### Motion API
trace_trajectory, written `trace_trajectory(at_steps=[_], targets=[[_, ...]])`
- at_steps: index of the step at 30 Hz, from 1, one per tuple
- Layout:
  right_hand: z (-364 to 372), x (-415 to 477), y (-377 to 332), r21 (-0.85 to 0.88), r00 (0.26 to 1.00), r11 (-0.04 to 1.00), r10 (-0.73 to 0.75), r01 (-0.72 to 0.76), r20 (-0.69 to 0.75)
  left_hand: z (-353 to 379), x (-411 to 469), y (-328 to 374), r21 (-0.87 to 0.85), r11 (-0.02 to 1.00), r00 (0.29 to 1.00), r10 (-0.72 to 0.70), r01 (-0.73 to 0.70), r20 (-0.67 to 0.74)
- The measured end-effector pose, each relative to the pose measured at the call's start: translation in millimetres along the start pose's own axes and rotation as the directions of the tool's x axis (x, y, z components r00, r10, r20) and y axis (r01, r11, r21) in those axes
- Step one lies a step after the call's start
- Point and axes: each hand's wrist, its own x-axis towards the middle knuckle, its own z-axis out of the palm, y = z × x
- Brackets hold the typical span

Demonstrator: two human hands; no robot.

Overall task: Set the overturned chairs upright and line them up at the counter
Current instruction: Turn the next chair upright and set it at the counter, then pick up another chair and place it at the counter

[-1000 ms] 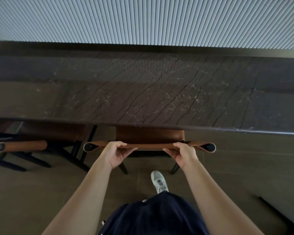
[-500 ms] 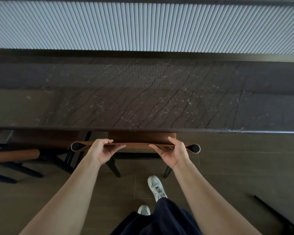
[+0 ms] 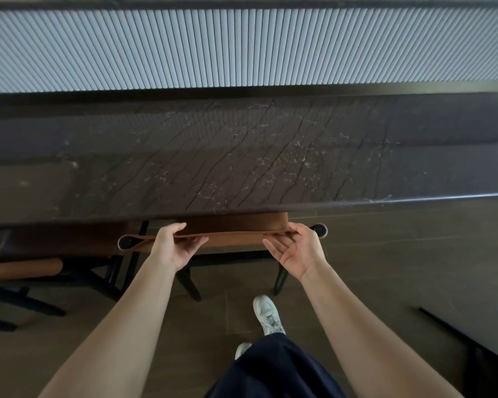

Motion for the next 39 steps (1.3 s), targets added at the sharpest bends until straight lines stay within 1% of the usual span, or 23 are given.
trace_trajectory(at_steps=[5,8,10,13,16,19,21,24,30,35,39], targets=[[-19,-27,-4,-0.038,0.998,0.998,-0.050,0.051,0.032,5,-22,-16,-0.055,0.996,0.998,0.070,-0.070,0.007],[-31,-42,-6,-0.058,0.994,0.994,-0.087,0.090,0.060,7,-39,-34,-0.046,0.996,0.995,0.080,-0.077,0.058],[-42,-55,-7,-0.078,0.990,0.990,-0.114,0.121,0.081,9,-53,-50,0.024,0.996,0.989,0.087,-0.091,0.119],[-61,-75,-7,-0.125,0.983,0.978,-0.159,0.169,0.089,13,-76,-73,0.169,0.969,0.970,0.146,-0.180,0.194],[-87,-102,-7,-0.190,0.971,0.953,-0.222,0.236,0.092,16,-100,-103,0.329,0.887,0.934,0.244,-0.323,0.261],[-119,-136,-7,-0.260,0.951,0.914,-0.299,0.310,0.082,17,-127,-137,0.473,0.773,0.895,0.276,-0.424,0.351],[-141,-157,-6,-0.284,0.938,0.895,-0.339,0.343,0.064,17,-143,-160,0.508,0.744,0.890,0.264,-0.434,0.373],[-175,-187,-6,-0.288,0.926,0.884,-0.378,0.368,0.023,13,-163,-195,0.517,0.744,0.888,0.231,-0.424,0.397],[-230,-247,5,-0.305,0.885,0.857,-0.457,0.415,-0.081,4,-197,-241,0.602,0.665,0.862,0.130,-0.443,0.491],[-263,-285,24,-0.286,0.818,0.832,-0.537,0.475,-0.206,14,-215,-264,0.658,0.570,0.806,0.013,-0.493,0.592],[-280,-320,50,-0.217,0.761,0.819,-0.574,0.531,-0.303,18,-238,-277,0.670,0.500,0.735,-0.094,-0.549,0.672]])
